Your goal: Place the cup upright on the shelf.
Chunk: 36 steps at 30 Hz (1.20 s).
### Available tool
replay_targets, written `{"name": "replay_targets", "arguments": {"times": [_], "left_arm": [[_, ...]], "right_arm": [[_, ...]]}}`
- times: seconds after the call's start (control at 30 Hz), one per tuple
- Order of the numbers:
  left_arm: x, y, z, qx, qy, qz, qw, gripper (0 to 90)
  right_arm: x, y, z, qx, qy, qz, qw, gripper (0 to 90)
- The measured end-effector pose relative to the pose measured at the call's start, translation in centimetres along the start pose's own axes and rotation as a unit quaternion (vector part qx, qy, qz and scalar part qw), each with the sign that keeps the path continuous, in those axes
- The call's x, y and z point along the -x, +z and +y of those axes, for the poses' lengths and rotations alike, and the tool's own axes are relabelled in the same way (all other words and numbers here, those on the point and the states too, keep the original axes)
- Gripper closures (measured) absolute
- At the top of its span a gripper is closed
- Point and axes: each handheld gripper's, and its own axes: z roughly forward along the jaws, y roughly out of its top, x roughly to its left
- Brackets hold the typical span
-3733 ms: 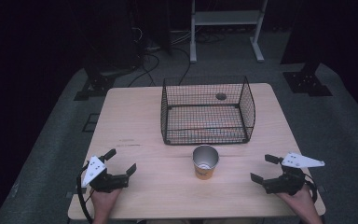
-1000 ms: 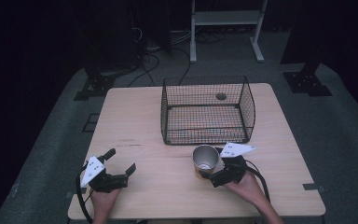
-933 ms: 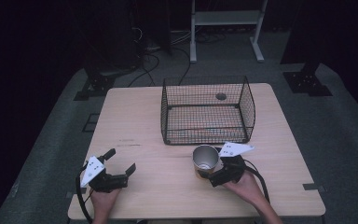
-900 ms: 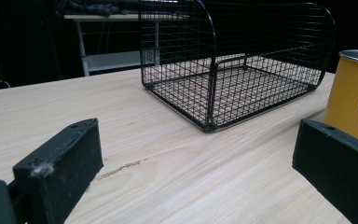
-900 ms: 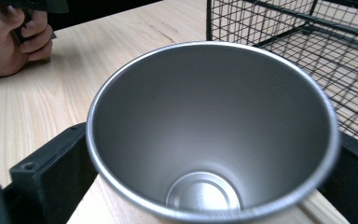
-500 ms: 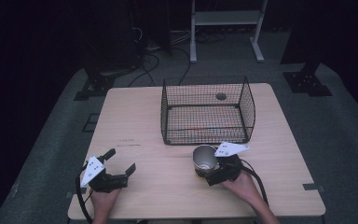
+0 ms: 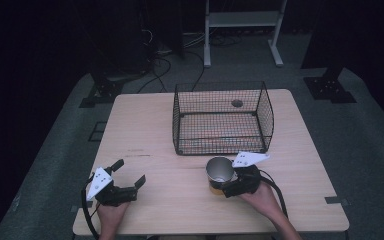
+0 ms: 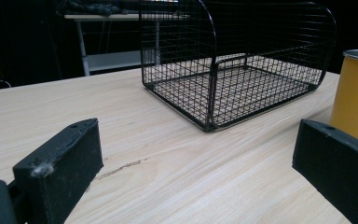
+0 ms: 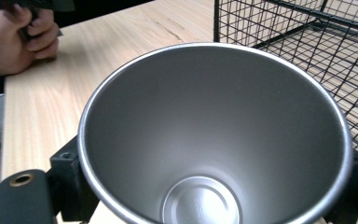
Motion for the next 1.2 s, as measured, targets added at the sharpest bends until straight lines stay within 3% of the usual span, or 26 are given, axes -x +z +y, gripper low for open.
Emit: {"name": "replay_targets", "arguments": {"times": [0.43, 1.2], "left_arm": [[0.0, 0.0, 0.0, -0.004, 0.002, 0.001, 1.0000, 0.8], [0.0, 0.0, 0.0, -0.004, 0.003, 0.002, 1.0000, 0.8]], "right_arm": [[1.6, -2.8, 1.0, 0.001, 0.017, 0.025, 0.9996, 12.7], [3.0, -5.0, 4.0, 0.002, 0.013, 0.056, 0.9983, 12.7]]}}
